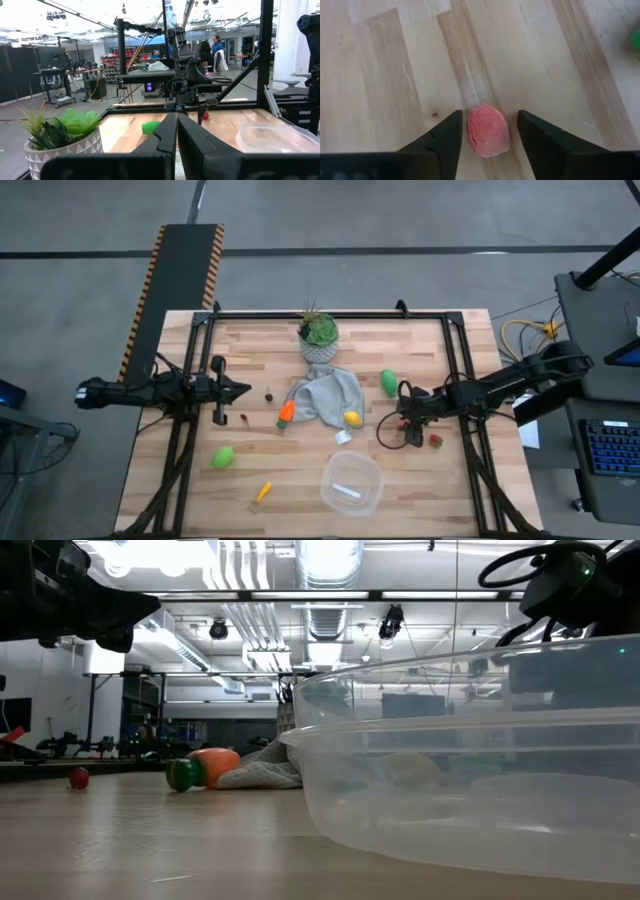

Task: Pick and placing Produce into tupperware
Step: Put the peach into the transparent bin

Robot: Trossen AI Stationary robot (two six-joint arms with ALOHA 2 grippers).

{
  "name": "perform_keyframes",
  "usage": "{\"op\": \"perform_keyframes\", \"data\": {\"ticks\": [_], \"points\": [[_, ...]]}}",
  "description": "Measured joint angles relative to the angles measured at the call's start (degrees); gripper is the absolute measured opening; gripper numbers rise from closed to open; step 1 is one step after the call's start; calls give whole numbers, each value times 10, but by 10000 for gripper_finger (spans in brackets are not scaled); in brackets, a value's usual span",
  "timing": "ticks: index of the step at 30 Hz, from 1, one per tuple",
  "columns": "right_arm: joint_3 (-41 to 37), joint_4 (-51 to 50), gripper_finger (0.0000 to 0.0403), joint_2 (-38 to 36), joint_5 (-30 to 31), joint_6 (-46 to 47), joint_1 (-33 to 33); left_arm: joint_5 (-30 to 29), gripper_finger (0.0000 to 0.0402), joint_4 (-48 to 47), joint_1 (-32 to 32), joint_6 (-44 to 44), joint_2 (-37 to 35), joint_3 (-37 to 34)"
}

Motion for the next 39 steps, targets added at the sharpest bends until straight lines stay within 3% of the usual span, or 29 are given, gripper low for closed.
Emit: {"op": "perform_keyframes", "data": {"ticks": [16, 20, 32, 39], "points": [[7, -3, 65, 1, -32, 0, 1, -30, 0, 0, 0, 0, 0, 0], [36, -5, 59, 3, -61, -5, 2, -30, 0, 0, 0, 0, 0, 0], [186, 82, 57, 9, -46, -107, 52, -30, 0, 0, 0, 0, 0, 0], [238, 108, 57, 94, -39, -136, 106, -30, 0, 5, 0, 28, 0, 0]]}}
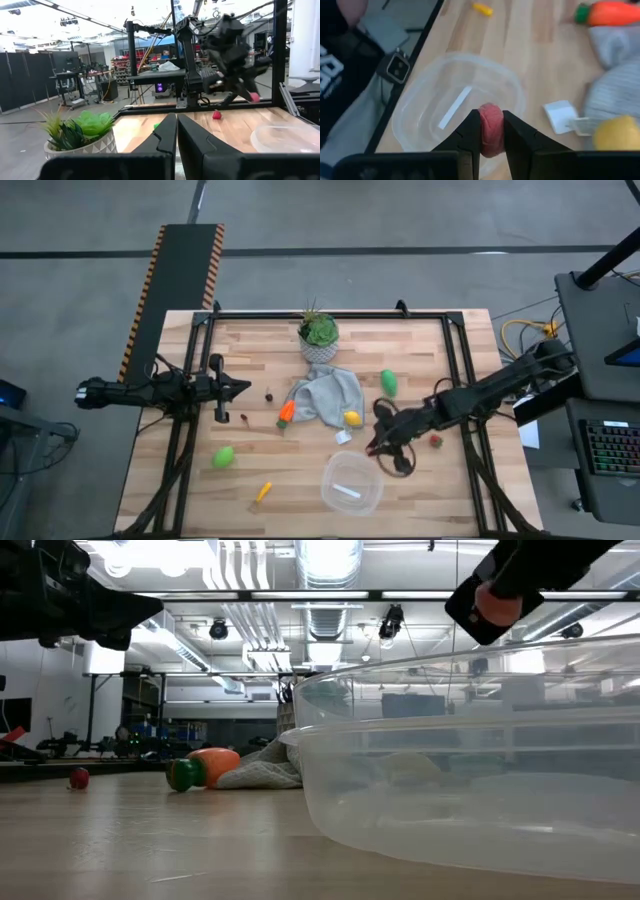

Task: Pick and placing Produce into tupperware
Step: Put the peach into the transparent bin, then put the strawberry into the transparent bin

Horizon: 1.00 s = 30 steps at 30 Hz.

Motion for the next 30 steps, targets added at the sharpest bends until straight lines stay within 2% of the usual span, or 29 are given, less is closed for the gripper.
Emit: {"op": "perform_keyframes", "data": {"ticks": [9, 18, 23, 30], "points": [[88, -42, 56, 144, 0, 4, 44, 0, 0, 0, 0, 2, -1, 0], [208, -227, 58, 226, 8, 20, 54, 2, 0, 0, 0, 1, 0, 0], [249, -280, 82, 250, 26, 41, 52, 15, 0, 0, 0, 1, 1, 0], [261, -282, 133, 246, 59, 86, 50, 77, 0, 0, 0, -1, 4, 0]]}}
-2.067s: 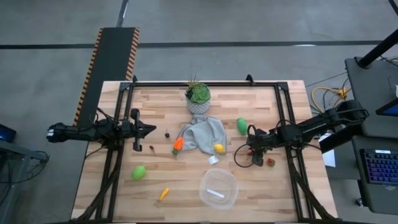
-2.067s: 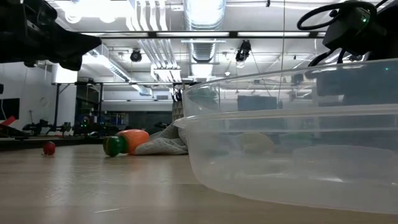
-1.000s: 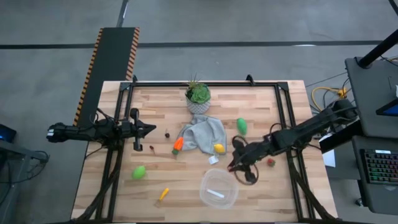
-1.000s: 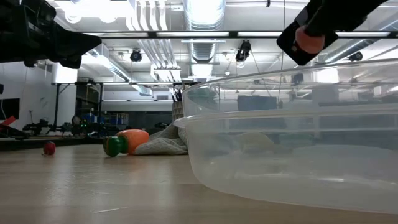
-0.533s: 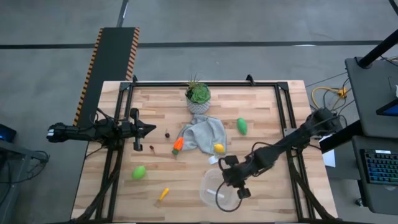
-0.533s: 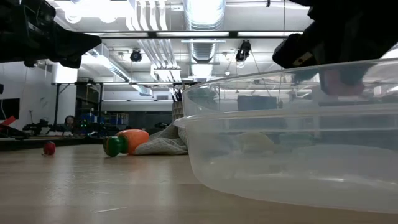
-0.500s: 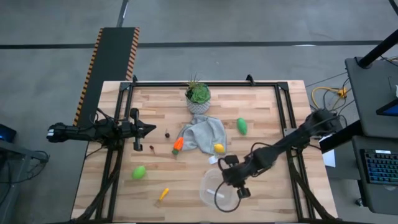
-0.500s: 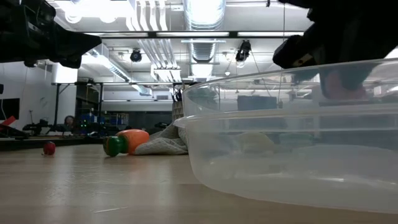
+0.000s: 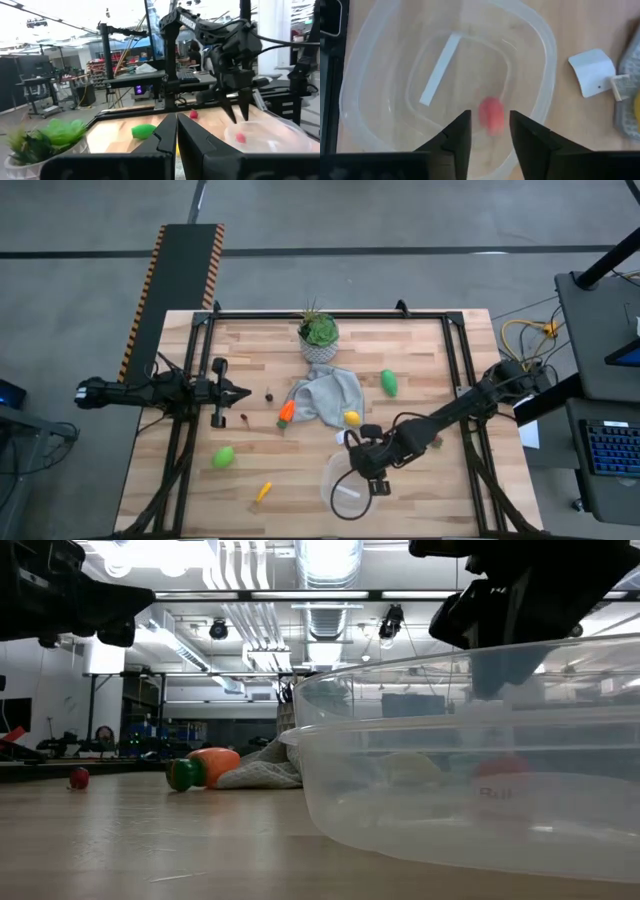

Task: Pick and placing Produce into tupperware
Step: Put the strawberry into the transparent bin

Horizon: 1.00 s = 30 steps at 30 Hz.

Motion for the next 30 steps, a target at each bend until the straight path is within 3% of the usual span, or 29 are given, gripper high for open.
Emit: {"op": "perform_keyframes", "data": {"ticks": [7, 12, 16, 21, 25, 30], "points": [[0, -58, 169, -15, 47, 27, 0, 3, 0, 0, 0, 0, 2, 0], [0, -204, 163, -45, 65, 100, 0, 3, 0, -1, 0, 0, 4, 0], [-4, -329, 153, -86, 100, 213, 7, 2, 0, 0, 0, 0, 5, 0], [-30, -418, 146, -160, 120, 428, 23, 2, 0, -1, 0, 1, 8, 0], [-82, -418, 152, -229, 111, 568, 44, 2, 0, 0, 0, 0, 9, 0], [-160, -366, 182, -293, 37, 678, 73, 1, 0, 0, 0, 1, 9, 0]]}}
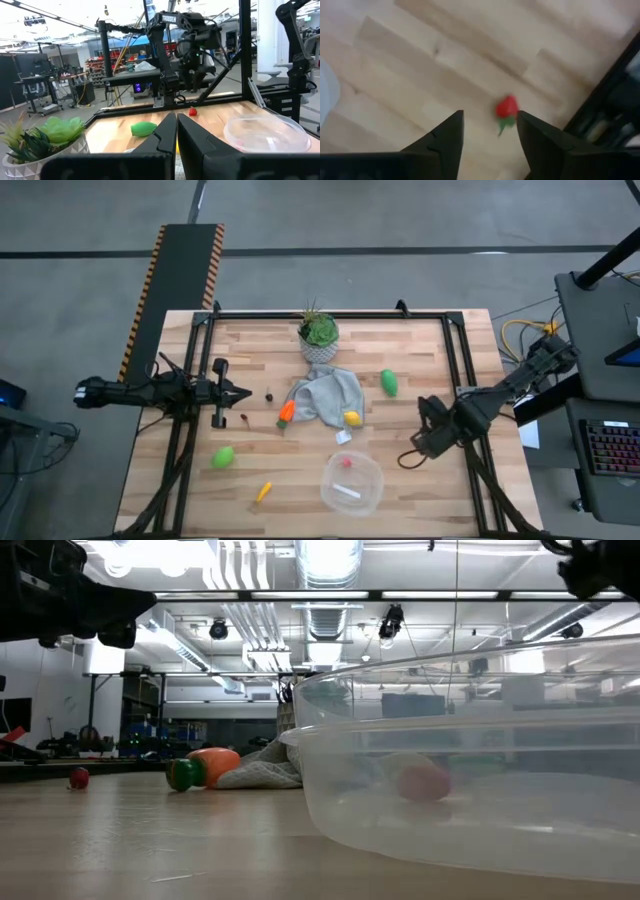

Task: Pick and placing Produce into tupperware
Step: Put the strawberry into the transparent bin

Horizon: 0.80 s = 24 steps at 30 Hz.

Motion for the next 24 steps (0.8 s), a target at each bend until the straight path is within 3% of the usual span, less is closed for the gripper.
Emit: {"op": "perform_keyframes", "data": {"ticks": [3, 8, 24], "points": [[-39, 52, 204, -19, -19, 31, 12, -1, 0, 1, 0, 1, 0, 0], [-82, 50, 224, -23, -24, 70, 18, -1, 0, 5, 0, 14, 0, 0], [-118, 84, 228, -7, -63, 102, 18, 1, 0, 15, 0, 16, 1, 0]]}}
